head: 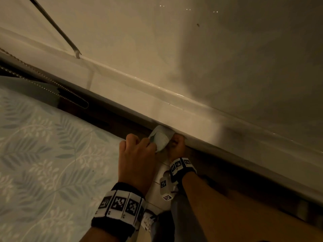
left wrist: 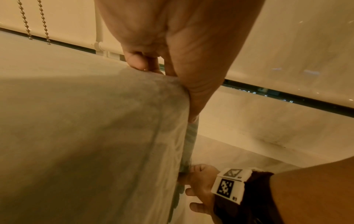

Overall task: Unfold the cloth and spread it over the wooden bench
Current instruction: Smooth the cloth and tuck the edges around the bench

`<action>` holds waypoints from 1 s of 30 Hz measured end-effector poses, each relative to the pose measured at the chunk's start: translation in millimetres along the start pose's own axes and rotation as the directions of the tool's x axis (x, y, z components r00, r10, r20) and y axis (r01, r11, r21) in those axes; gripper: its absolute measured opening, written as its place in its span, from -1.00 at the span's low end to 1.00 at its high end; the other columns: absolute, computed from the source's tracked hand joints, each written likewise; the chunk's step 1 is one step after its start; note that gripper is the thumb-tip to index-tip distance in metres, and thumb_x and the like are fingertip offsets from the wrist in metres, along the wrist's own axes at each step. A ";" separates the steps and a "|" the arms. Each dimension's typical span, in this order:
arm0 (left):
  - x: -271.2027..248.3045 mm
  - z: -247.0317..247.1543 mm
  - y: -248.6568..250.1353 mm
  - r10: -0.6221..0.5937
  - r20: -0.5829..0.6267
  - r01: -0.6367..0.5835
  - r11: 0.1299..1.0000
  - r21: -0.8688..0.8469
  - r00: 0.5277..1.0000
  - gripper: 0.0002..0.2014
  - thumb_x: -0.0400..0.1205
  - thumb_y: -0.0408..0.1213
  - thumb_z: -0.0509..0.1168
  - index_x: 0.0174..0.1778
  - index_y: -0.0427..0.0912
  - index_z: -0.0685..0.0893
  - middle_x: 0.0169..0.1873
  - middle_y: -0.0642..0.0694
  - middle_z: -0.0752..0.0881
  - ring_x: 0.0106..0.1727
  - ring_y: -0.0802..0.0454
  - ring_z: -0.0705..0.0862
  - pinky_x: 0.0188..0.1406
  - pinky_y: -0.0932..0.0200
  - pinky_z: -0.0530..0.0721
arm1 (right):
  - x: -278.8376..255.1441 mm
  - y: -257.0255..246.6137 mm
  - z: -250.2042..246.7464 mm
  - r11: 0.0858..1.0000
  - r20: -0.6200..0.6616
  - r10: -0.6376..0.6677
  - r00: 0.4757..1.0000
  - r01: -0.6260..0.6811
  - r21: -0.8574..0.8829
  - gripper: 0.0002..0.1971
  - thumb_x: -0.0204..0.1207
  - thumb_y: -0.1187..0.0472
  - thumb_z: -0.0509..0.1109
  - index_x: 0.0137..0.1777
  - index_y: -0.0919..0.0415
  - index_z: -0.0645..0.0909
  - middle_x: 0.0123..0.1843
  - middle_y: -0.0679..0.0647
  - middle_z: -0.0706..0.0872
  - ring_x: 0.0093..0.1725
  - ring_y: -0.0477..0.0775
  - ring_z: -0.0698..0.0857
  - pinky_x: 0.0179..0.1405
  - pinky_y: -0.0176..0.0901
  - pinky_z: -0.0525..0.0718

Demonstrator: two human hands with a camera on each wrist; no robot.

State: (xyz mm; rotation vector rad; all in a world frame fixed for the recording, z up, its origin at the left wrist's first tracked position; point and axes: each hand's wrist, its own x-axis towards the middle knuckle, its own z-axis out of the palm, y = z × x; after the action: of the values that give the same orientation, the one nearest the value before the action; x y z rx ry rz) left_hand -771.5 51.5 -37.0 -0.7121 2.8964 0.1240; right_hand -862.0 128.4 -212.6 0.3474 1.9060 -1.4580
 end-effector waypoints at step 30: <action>-25.0 -16.0 6.6 0.059 0.009 -0.057 0.983 -0.176 0.998 -0.72 0.53 -0.05 0.33 0.11 0.00 0.73 0.06 -0.03 0.75 0.12 -0.10 0.69 0.02 -0.02 0.65 | 23.4 49.2 -108.4 0.838 -0.114 0.207 0.972 -0.236 -0.492 -0.86 0.66 0.16 0.23 -0.11 0.13 0.55 -0.26 0.04 0.53 -0.34 0.05 0.50 -0.30 -0.21 0.43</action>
State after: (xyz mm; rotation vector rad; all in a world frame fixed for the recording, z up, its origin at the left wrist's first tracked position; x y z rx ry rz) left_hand -754.8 66.8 -16.7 -0.6501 2.9195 0.3940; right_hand -889.3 240.1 -251.4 0.3468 2.1249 -0.7622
